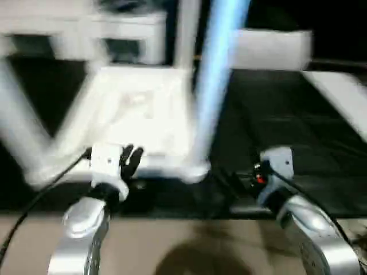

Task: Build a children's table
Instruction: Rotate leg to tighten

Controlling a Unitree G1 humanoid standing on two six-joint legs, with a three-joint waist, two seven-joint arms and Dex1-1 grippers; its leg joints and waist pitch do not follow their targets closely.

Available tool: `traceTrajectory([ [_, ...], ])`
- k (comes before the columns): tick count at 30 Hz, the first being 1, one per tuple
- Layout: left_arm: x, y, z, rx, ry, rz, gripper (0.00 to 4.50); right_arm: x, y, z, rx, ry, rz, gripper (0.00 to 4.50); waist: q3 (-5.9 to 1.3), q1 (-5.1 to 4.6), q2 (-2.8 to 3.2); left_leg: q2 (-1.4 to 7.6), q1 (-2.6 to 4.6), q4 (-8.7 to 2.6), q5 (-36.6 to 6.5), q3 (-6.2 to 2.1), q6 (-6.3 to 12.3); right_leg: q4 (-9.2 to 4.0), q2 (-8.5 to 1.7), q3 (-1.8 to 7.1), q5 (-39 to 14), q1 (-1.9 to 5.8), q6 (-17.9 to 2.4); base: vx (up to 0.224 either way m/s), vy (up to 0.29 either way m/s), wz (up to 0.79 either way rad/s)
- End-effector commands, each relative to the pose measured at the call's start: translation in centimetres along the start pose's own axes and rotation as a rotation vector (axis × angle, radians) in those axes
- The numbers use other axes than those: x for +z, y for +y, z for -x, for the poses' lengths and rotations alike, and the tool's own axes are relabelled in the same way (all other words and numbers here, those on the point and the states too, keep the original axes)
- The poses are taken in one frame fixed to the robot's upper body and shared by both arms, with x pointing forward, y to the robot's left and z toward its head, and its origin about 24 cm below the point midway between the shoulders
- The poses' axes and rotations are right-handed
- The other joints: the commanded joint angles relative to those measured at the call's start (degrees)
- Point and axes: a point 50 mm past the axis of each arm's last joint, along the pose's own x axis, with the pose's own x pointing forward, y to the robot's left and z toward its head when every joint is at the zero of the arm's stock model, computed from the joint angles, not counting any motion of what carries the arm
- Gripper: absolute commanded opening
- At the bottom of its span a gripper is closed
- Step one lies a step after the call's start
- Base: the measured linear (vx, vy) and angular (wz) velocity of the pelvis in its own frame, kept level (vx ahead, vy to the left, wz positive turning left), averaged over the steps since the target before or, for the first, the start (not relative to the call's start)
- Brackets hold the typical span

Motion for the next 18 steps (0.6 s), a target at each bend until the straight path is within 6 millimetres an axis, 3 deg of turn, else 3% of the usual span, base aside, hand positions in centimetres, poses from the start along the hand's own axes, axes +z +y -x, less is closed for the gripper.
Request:
traceTrajectory([
  [1,0.0,-0.5,-0.3,-0.038,-0.005,0.015,0.95,0.1,-0.6,0.2,-0.03,-0.009,0.02,4.5,-2.59,0.41,-2.52,-1.33,-2.87,-1.74,-2.65,1.19,17.26,-8.14,-2.14,4.76,2.05,6.32,-1.1,0.071,-0.093,-0.05],
  [2,0.1,-0.5,-0.4,-0.054,-0.007,0.016,1.14,0.1,-0.6,0.2,-0.033,-0.01,0.019,4.5,-1.46,1.98,-1.5,-0.25,-4.43,3.93,-3.15,-1.16,10.07,-11.74,-10.09,9.3,-18.68,8.58,-6.57,0.071,-0.093,-0.05],
  [3,0.1,-0.5,-0.4,-0.054,-0.007,0.016,1.24,0.1,-0.6,0.2,-0.033,-0.01,0.019,4.5,-1.33,2.3,-1.41,0.62,-5.21,4.11,0.1,-2.18,6.38,-10.75,-9.99,8.4,-20.1,8.88,-7.86,0.079,-0.088,-0.11],
  [4,0.1,-0.7,-0.4,-0.118,0.005,0.018,1.31,0.2,-0.6,0.3,-0.038,-0.021,0.012,4.5,-1.36,2.18,-0.62,1.39,-5.13,-0.53,10.36,-2.21,1.05,-7.84,-5.6,5.46,0.45,7.76,-10.32,0.1,-0.057,-0.12],
  [5,0.1,-0.9,-0.5,-0.171,0.008,0.016,1.36,0.3,-0.7,0.3,-0.042,-0.031,0.005,4.5,-1.35,1.78,0.88,2.16,-4.1,-4.23,16.01,-1.62,0.18,-6.65,-2.24,2.39,9.33,6.29,-9.32,0.1,-0.057,-0.12],
  [6,0.2,-0.9,-0.5,-0.196,0.003,0.01,1.36,0.4,-0.6,0.3,-0.038,-0.035,0.005,4.5,-1.34,1.5,2.11,2.7,-5.03,-4.78,15.9,-2.05,0.92,-5.83,-1.8,2.12,12.92,6.51,-8.66,0.098,-0.021,-0.18],
  [7,0.1,-1.1,-0.7,-0.251,0.008,0.002,1.65,0.4,-0.6,0.2,-0.026,-0.044,0.005,4.5,-1.44,1.18,2.01,3.13,-4.53,-4.23,16.01,-1.89,1.17,-5.73,-1.2,2.32,16.46,5.91,-8.2,0.072,0.013,-0.07],
  [8,0.1,-1.1,-0.7,-0.251,0.008,0.002,1.65,0.4,-0.6,0.2,-0.026,-0.044,0.005,4.5,-2.31,1.3,2.42,3.92,-3.09,-3.7,16.55,-2.03,1.05,-4.83,-1.26,2.47,21.36,5.3,-9.4,0.072,0.013,-0.07],
  [9,0.0,-1.2,-1.0,-0.302,0.024,-0.014,1.72,0.5,-0.7,0.1,-0.013,-0.05,0.004,4.5,-2.63,1.21,2.72,3.91,-3.25,-3.72,17.46,-2.11,0.77,-4.61,-1.3,2.33,23.26,5.8,-10.34,0.0,0.0,0.0],
  [10,-0.1,-1.3,-1.3,-0.363,0.037,-0.029,1.73,0.6,-0.7,0.0,0.007,-0.055,0.016,4.5,-2.37,1.29,3.01,4.16,-3.17,-3.96,16.3,-2.21,0.16,-4.92,-1.27,1.98,23.22,5.54,-11.61,0.0,0.0,0.0],
  [11,-0.3,-1.2,-1.6,-0.414,0.055,-0.042,1.76,0.6,-0.6,-0.1,0.032,-0.053,0.028,4.5,-2.03,1.2,2.78,4.12,-3.2,-4.23,13.62,-2.09,-0.1,-5.33,-1.29,1.97,21.11,5.46,-11.88,0.0,0.0,0.0],
  [13,-0.5,-0.8,-2.5,-0.533,0.103,-0.074,2.17,0.5,-0.5,-0.2,0.111,-0.038,0.042,4.5,-1.31,0.98,3.01,4.5,-2.67,-5.52,-0.72,-1.97,-1.19,-6.45,-1.85,2.07,7.74,5.52,-12.83,0.0,0.0,0.0],
  [14,-0.7,-0.5,-3.0,-0.57,0.129,-0.092,2.17,0.4,-0.5,-0.2,0.141,-0.025,0.051,4.5,-1.27,0.79,2.85,4.71,-2.54,-5.76,-3.77,-1.92,-1.38,-6.73,-2.18,2.16,4.33,5.59,-13.21,0.0,0.0,0.0],
  [15,-0.8,0.0,-3.6,-0.613,0.164,-0.114,2.25,0.3,-0.6,-0.2,0.177,-0.007,0.062,4.5,-1.03,0.7,2.85,4.58,-2.33,-5.96,-6.47,-1.63,-1.08,-7.16,-2.08,2.27,0.71,5.16,-13.06,0.0,0.0,0.0],
  [17,-0.8,0.4,-4.0,-0.648,0.185,-0.131,2.35,0.3,-0.7,-0.3,0.201,0.003,0.077,4.5,-0.94,0.55,2.86,4.64,-2.46,-6.11,-7.81,-1.36,-1.14,-7.46,-2.48,2.4,-1.78,5.21,-13.05,0.0,0.0,0.0],
  [18,-0.7,1.0,-4.6,-0.71,0.224,-0.163,2.6,0.4,-0.9,-0.3,0.235,0.014,0.092,4.5,-1.1,0.41,2.04,4.99,-2.54,-6.12,-7.74,-0.95,-1.3,-7.59,-2.65,2.45,-3.19,5.16,-12.81,0.0,0.0,0.0],
])
